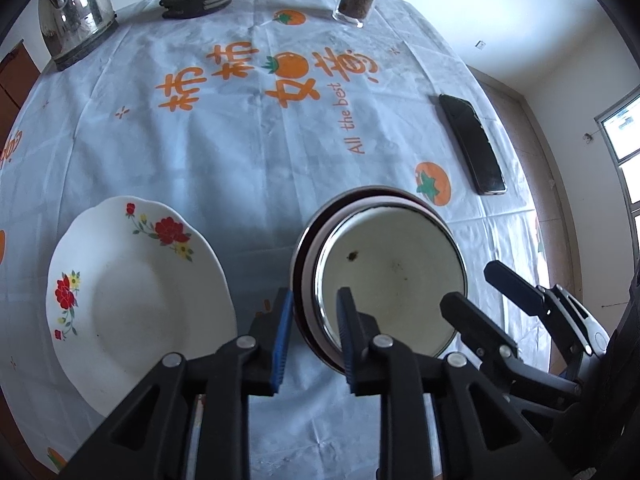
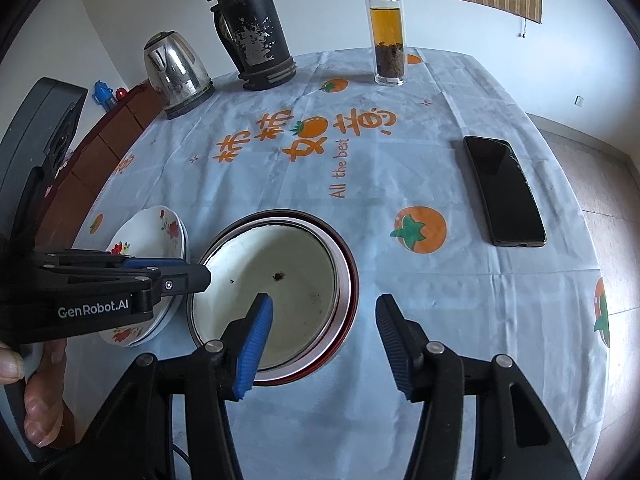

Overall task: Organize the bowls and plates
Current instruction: 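Open and reclose the right tool on the bowl stack rim while the left tool holds it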

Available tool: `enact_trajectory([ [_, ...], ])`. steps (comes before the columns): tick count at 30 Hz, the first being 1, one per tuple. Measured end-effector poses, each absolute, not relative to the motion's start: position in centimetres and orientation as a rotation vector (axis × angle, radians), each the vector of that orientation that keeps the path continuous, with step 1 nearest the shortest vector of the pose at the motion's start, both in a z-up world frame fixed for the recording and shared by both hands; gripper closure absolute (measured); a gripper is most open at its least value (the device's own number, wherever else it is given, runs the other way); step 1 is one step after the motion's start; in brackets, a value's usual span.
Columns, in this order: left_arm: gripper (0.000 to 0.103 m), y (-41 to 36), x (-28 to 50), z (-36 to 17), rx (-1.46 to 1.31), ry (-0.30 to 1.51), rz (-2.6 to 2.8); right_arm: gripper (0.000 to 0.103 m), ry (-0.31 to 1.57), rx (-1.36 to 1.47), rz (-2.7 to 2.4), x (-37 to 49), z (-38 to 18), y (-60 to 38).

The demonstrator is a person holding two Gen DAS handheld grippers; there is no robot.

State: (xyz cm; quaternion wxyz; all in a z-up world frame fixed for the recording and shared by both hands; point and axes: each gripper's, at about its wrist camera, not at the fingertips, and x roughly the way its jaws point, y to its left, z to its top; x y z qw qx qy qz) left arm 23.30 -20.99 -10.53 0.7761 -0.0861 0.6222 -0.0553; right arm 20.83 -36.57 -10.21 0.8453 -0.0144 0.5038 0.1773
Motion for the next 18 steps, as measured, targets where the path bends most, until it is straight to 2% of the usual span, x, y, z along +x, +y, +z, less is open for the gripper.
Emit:
enact_trajectory([
  [18,0.082,-20.9,23.3,-11.8,-0.163,1.335,-0.123,0.047,1.08,-0.007,0.351,21.1,-10.8,-37.0],
])
